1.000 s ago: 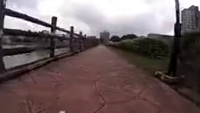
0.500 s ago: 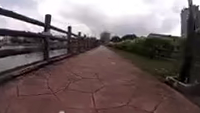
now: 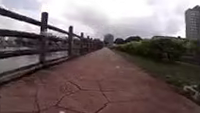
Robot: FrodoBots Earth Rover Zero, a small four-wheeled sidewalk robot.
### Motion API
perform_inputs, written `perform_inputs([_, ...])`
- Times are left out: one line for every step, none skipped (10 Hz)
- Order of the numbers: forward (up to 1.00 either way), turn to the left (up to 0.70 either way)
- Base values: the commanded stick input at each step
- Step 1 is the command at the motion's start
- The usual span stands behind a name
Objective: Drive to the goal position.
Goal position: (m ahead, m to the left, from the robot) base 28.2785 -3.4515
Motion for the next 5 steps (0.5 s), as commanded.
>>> perform_inputs([0.85, -0.19])
perform_inputs([0.85, 0.10])
perform_inputs([0.85, 0.10])
perform_inputs([0.85, 0.10])
perform_inputs([0.85, 0.10])
